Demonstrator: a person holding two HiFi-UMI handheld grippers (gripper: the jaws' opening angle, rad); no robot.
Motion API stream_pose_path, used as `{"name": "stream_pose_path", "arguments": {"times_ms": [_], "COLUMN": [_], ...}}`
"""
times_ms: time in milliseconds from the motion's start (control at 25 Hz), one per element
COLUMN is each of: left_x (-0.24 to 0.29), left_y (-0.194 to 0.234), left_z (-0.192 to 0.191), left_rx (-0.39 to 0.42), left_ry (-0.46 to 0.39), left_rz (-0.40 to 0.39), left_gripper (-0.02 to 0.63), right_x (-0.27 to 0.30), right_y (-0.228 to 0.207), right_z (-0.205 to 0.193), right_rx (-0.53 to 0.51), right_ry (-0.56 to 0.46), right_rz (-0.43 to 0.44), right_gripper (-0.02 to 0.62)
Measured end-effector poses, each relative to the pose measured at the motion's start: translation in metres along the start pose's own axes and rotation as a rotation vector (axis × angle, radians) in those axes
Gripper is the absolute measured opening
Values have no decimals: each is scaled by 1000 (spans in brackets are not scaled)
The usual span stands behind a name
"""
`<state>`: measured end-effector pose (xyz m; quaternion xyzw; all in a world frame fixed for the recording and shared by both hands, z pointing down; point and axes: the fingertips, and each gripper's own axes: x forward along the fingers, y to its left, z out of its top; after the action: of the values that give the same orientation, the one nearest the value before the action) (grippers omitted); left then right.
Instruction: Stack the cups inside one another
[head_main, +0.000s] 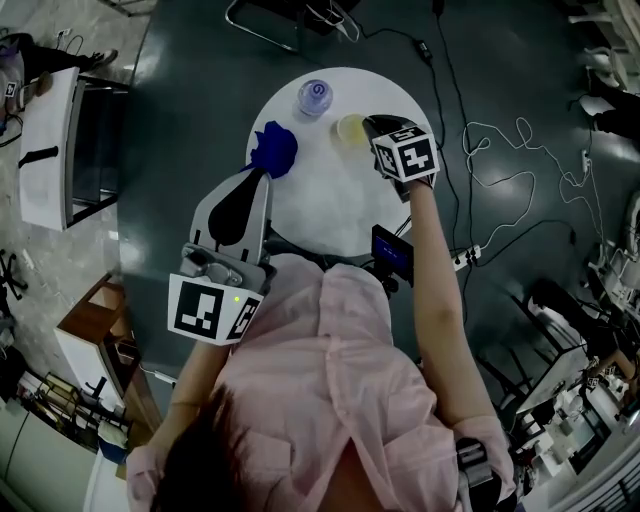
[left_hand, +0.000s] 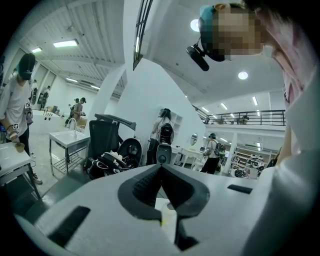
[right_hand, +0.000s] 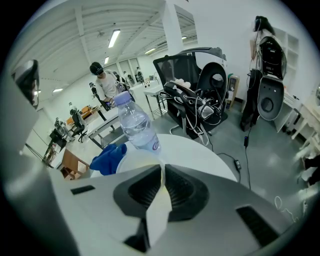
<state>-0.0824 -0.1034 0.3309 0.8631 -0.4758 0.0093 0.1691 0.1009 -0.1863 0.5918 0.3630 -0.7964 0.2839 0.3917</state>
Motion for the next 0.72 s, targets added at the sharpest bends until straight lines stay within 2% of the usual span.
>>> {"name": "stream_pose_path", "arguments": {"times_ms": [720], "left_x": [2], "left_y": [0], "left_z": [-2], "left_rx": [-1], "left_ry": [2], "left_rz": [-1], "left_gripper": [15], "right_x": [19], "right_y": [2], "right_z": [-11], "right_rx": [-37], "right_ry": [60], "right_rz": [1], "right_gripper": [43]}}
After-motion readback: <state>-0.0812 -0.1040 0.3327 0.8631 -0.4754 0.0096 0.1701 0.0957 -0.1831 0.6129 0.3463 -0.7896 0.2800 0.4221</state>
